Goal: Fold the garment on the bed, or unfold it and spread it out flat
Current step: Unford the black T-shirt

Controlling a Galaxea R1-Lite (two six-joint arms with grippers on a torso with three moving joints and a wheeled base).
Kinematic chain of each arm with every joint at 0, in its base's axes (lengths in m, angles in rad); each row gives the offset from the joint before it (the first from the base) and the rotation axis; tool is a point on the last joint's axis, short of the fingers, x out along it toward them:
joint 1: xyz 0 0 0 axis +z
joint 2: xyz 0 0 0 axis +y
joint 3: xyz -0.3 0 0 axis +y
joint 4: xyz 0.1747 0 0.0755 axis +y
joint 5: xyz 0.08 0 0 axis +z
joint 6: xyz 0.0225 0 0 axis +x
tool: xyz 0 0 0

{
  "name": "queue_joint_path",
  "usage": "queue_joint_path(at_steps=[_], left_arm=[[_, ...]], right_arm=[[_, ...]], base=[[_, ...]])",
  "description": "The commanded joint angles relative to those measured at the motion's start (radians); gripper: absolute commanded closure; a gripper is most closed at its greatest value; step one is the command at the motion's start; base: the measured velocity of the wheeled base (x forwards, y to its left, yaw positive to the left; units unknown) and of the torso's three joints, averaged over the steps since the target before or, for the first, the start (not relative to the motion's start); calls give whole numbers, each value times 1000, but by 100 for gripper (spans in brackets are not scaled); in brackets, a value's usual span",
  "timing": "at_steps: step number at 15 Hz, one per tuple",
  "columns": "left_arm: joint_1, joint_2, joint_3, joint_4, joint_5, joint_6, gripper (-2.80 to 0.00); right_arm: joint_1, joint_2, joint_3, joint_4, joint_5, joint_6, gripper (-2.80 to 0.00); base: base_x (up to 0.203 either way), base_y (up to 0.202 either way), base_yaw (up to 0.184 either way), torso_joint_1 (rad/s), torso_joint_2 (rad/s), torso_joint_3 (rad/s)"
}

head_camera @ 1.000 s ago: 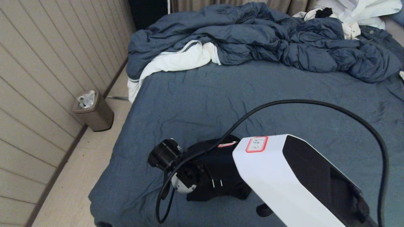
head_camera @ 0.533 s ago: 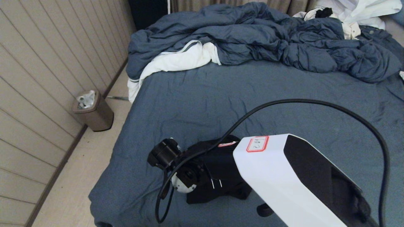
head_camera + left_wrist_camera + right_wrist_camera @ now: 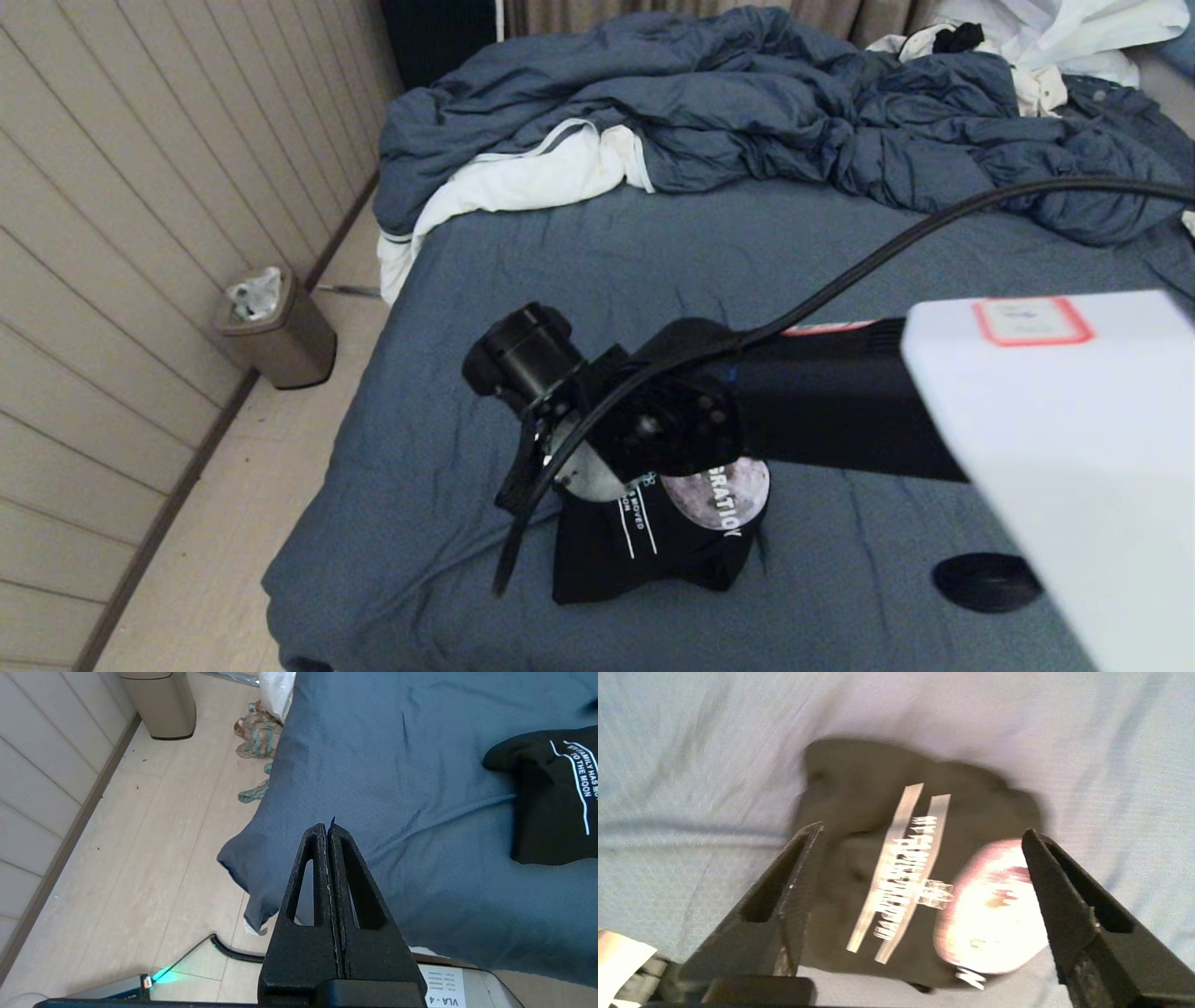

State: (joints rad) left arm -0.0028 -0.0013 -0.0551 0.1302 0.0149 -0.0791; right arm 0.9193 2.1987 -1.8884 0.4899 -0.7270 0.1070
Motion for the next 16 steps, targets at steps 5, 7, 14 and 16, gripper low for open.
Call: queue_joint_path(at_steps=[5,7,14,16], left_arm=[[1,1,0,1,0,-1,0],[1,1,0,1,0,-1,0],[0,1,0,0,0,-1,0],[0,1,0,2,0,-1,0]], right_arm=[[-113,-459,208,0,15,92,0],[-169,-627,318,-3,34,110,0],[-435,-1010,971,-176,323,154,0],[-505,-1043,1129,-279,403,158,0]], base=[[0,0,0,0,0,0],[0,0,0,0,0,0],[0,0,0,0,0,0],[0,0,0,0,0,0]])
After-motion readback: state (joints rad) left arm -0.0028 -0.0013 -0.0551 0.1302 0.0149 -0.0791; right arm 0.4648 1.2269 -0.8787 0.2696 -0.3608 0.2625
